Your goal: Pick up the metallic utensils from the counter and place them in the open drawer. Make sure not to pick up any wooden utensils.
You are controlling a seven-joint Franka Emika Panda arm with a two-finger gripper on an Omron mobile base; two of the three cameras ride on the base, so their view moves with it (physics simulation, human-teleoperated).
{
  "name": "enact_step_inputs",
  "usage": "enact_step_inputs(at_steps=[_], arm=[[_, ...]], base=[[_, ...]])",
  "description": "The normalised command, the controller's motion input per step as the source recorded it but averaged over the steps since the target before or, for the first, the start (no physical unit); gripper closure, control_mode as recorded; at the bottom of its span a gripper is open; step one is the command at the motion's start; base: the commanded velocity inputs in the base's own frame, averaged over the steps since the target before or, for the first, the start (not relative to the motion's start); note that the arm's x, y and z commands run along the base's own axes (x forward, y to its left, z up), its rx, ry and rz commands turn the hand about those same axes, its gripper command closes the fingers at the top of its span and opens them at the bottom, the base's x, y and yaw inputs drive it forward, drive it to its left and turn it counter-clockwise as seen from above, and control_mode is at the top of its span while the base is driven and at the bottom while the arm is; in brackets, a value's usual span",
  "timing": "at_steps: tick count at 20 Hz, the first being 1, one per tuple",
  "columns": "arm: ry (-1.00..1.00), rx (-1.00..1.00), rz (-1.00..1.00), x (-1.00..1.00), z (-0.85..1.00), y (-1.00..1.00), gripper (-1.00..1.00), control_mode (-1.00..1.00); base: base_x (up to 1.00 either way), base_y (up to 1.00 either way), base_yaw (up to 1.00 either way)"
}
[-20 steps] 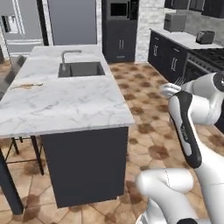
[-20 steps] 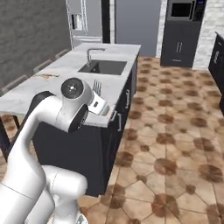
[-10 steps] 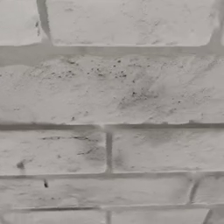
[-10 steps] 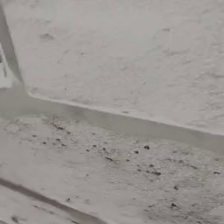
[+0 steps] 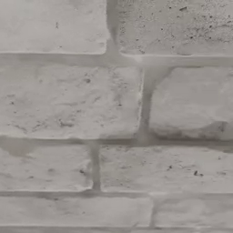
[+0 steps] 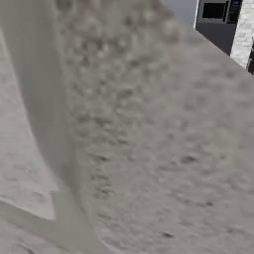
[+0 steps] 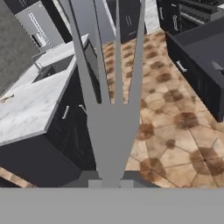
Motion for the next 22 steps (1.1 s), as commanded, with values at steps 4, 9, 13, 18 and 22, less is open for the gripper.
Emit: enact_step_inputs(at_steps=[4, 9, 13, 18, 22], arm=[[0.00, 0.00, 0.00, 0.00, 0.00, 0.00, 1.00, 1.00], [0.00, 0.00, 0.00, 0.00, 0.00, 0.00, 1.00, 1.00], [0.00, 0.00, 0.00, 0.00, 0.00, 0.00, 1.00, 1.00], [0.00, 0.00, 0.00, 0.00, 0.00, 0.00, 1.00, 1.00], [0.00, 0.00, 0.00, 0.00, 0.00, 0.00, 1.00, 1.00]], base=[[0.35, -0.80, -0.17], [0.70, -0.61, -0.27], [0.62, -0.66, -0.14], [0.36, -0.61, 0.00], [0.31, -0.70, 0.00]])
